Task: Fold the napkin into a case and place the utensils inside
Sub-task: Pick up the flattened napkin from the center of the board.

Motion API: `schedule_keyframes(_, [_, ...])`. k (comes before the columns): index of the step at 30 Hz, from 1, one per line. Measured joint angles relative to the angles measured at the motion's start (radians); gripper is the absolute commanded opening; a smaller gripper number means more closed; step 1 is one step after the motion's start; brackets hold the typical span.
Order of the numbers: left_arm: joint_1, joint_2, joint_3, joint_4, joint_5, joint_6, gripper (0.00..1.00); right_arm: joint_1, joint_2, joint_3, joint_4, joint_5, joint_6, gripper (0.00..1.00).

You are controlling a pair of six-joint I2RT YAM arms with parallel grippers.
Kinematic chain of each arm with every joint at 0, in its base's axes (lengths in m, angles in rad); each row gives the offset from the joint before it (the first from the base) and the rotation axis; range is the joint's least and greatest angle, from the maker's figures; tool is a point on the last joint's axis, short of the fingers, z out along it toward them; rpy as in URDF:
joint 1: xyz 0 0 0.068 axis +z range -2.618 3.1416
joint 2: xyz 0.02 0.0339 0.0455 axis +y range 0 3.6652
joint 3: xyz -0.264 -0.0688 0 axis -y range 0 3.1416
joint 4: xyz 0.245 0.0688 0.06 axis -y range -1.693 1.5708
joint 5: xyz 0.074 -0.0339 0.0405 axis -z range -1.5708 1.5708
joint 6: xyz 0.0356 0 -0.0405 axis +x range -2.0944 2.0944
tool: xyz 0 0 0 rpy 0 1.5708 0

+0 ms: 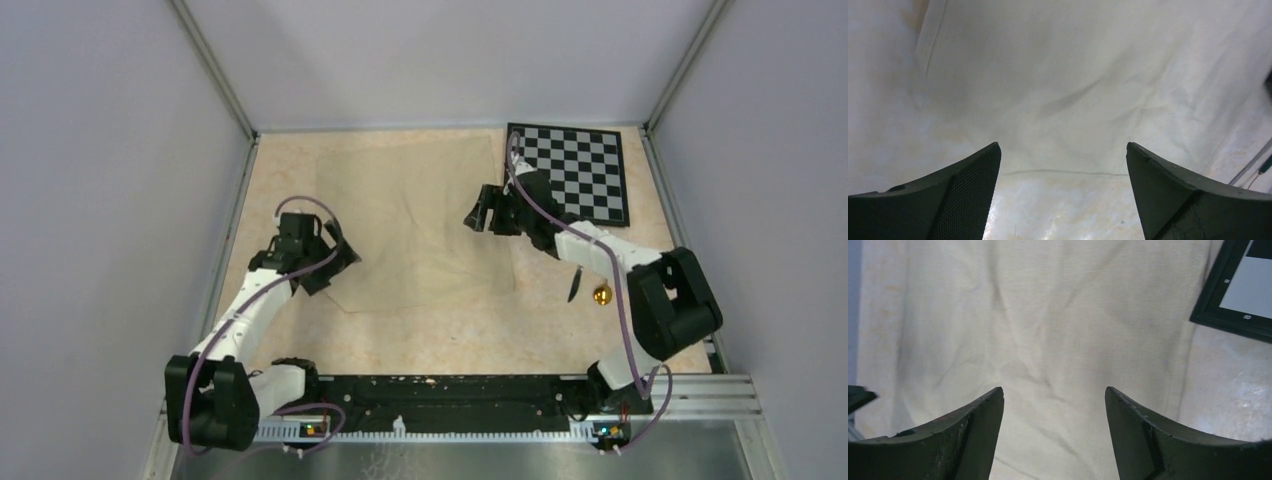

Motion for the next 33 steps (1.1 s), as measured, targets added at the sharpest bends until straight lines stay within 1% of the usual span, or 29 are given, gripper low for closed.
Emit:
schedule_keyframes(2, [-0.001, -0.048, -0.077, -0.050, -0.026, -0.069, 0.99, 0.019, -0.069, -0.025, -0.004, -0.008, 0.000, 0.73])
schedule_keyframes(4, [-0.003, -0.060, -0.122, -0.101, -0.064, -0.132, 0.99, 0.044, -0.155, -0.059, -0.015, -0.014, 0.001, 0.73])
schedule_keyframes(9, [-0.003, -0.086, -0.188, -0.116, -0.128, -0.250, 0.99, 0.068, -0.341, -0.154, -0.041, -0.016, 0.008, 0.72])
schedule_keyframes(15, [0.001, -0.081, -0.248, -0.006, -0.119, -0.327, 0.99, 0.068, -0.478, -0.204, -0.114, 0.019, 0.007, 0.73])
schedule_keyframes(20, [0.002, -0.038, -0.241, 0.119, -0.048, -0.326, 0.99, 0.067, -0.554, -0.223, -0.151, 0.048, 0.007, 0.72])
schedule_keyframes(23, [-0.002, -0.035, -0.155, 0.127, 0.016, -0.277, 0.99, 0.068, -0.586, -0.228, -0.163, 0.062, 0.007, 0.72])
schedule_keyframes(26, [-0.029, -0.063, -0.011, 0.161, 0.032, -0.214, 0.99, 0.068, -0.606, -0.236, -0.171, 0.073, 0.007, 0.72])
schedule_keyframes(29, [-0.082, -0.151, 0.140, 0.166, -0.017, -0.145, 0.99, 0.067, -0.615, -0.245, -0.178, 0.081, 0.008, 0.72])
schedule_keyframes(31, [-0.098, -0.214, 0.197, 0.148, -0.061, -0.126, 0.99, 0.068, -0.615, -0.248, -0.184, 0.080, 0.008, 0.73])
schedule_keyframes(33, [-0.096, -0.254, 0.212, 0.100, -0.108, -0.115, 0.99, 0.067, -0.612, -0.248, -0.184, 0.076, 0.008, 0.73])
